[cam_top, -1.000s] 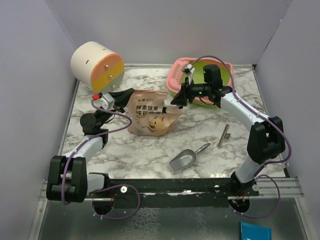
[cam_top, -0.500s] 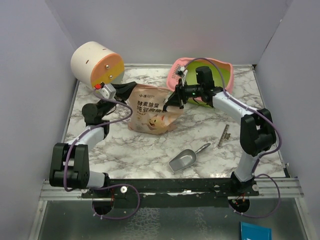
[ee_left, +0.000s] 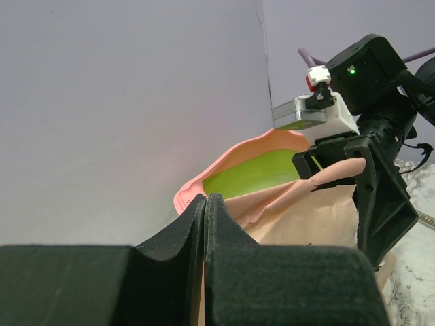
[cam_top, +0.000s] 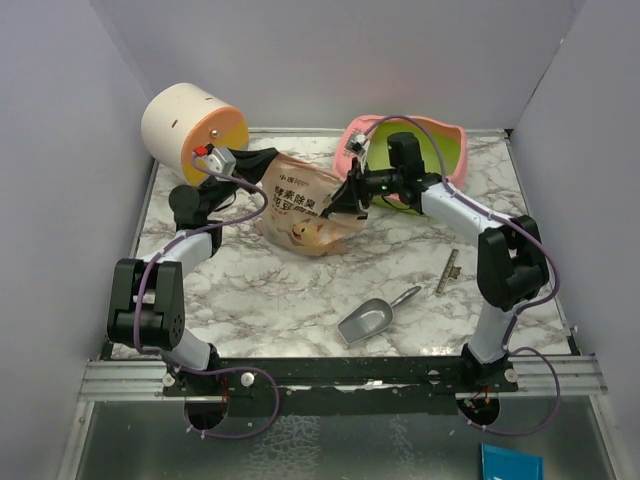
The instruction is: Fill the litter box with clean litter
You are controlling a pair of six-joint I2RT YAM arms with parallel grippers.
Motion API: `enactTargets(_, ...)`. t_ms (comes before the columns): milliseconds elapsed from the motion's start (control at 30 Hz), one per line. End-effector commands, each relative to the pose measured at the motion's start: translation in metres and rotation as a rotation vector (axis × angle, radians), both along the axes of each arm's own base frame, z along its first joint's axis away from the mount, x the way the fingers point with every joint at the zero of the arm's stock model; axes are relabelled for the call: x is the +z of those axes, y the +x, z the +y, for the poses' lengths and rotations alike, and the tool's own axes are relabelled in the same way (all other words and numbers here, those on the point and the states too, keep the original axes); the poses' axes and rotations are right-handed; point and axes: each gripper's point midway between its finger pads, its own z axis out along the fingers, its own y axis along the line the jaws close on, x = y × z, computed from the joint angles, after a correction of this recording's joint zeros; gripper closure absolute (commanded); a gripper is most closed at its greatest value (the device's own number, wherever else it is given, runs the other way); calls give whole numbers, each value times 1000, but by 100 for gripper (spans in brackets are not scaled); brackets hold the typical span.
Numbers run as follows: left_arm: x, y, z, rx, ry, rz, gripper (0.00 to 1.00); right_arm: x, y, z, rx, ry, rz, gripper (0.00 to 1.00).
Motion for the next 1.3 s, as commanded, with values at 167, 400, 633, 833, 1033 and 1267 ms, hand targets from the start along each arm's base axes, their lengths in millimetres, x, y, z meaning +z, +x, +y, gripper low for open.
enactTargets(167,76,-32,9,20,-79,-323,100,-18,18,23,-128,-108,-58,98)
enactTargets(400,73,-42,12,30,-74,-333,100,10,54,3,-429,-153,-140,99)
enactTargets(633,63,-62,20,44,-81,-348,100,61,75,-28,-664,-122,-257,99)
enactTargets(833,65,-63,21,34,-87,-360,100,85,76,-39,-743,-81,-291,99)
enactTargets(1033,67,-54,29,62,-126,-334,100,75,74,-36,-714,-112,-268,99)
enactTargets(1267,67,-52,39,138,-155,-280,98,76,64,-33,-686,-84,-241,99)
